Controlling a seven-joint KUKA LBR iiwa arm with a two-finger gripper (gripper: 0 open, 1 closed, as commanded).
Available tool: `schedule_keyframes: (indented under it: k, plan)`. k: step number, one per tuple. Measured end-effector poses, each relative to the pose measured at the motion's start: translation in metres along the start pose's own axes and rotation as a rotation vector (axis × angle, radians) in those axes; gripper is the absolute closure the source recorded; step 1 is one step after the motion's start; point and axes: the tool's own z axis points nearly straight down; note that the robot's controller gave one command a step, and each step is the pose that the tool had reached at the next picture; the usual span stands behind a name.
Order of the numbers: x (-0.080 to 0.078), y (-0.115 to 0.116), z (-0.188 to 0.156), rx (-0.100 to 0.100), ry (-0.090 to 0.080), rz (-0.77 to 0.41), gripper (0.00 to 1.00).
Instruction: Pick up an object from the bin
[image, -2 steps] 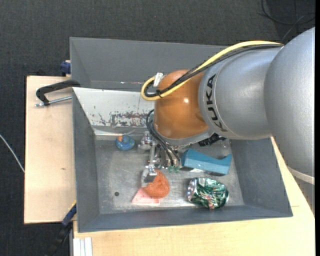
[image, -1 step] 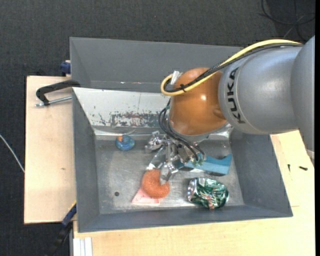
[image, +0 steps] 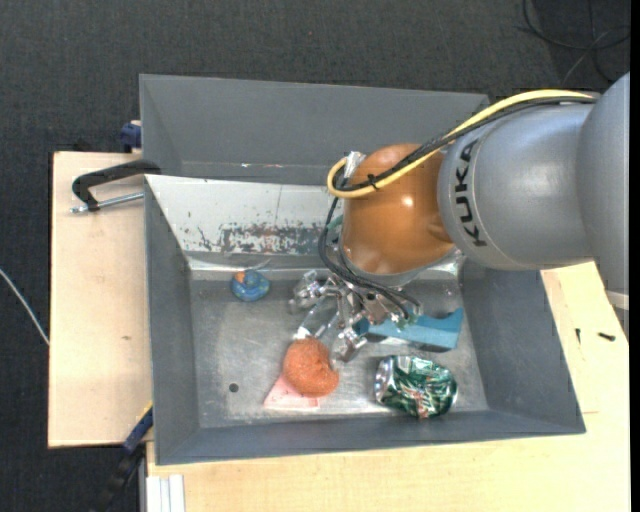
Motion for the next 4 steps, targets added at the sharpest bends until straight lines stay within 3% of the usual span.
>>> schedule_keyframes:
  k: [1,2,3,4]
  plan:
    - [-0.017,0.023,-0.020,0.001,-0.006,-0.256,0.00]
    - [-0.027,0.028,0.019,-0.001,-0.003,-0.263,0.00]
    - [-0.011,0.025,0.022,-0.004,-0.007,-0.710,1.00]
    - [-0.011,0.025,0.022,-0.004,-0.007,-0.710,1.00]
